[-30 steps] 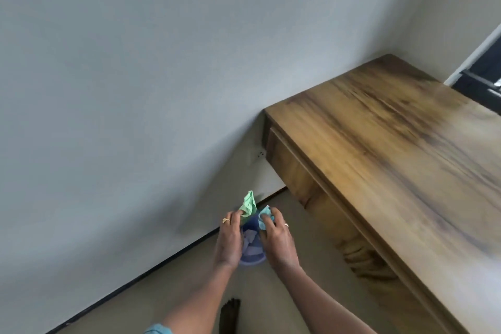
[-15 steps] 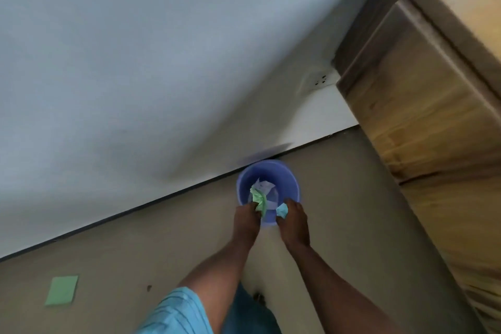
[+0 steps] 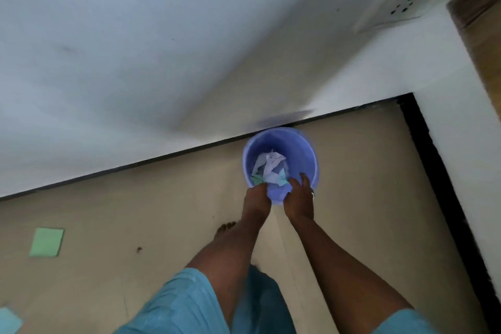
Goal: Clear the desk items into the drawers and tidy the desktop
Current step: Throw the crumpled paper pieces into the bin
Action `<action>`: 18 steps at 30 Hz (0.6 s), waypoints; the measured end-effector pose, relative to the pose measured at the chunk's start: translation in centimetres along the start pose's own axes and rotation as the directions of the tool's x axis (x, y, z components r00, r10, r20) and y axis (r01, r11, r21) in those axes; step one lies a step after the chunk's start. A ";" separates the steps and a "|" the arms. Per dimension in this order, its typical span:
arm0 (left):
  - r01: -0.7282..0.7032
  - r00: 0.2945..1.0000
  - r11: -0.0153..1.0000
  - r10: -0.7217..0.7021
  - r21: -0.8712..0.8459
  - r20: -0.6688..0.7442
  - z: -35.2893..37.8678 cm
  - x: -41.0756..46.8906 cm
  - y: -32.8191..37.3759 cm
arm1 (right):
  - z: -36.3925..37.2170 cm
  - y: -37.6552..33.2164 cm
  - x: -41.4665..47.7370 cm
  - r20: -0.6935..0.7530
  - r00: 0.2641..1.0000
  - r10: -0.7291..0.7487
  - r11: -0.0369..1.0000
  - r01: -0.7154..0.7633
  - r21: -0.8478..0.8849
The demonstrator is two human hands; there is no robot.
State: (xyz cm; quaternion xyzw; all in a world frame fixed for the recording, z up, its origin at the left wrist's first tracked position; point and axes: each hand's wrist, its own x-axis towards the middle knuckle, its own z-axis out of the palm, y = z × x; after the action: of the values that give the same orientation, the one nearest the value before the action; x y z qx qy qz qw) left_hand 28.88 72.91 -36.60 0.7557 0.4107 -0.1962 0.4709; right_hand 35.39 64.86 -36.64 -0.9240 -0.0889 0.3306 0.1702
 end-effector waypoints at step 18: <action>0.230 0.940 0.940 -0.282 -0.253 -0.190 -7.2 -24.0 -5.7 | 0.0 -9.6 -22.0 0.238 0.932 -0.274 0.906 0.333 -0.260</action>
State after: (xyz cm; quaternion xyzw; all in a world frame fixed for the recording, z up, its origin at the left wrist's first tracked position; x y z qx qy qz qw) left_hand 9.58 69.98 -19.95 0.6539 0.5761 -0.1217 0.4750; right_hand 18.05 67.69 -20.34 -0.8767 -0.2969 0.3721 0.0700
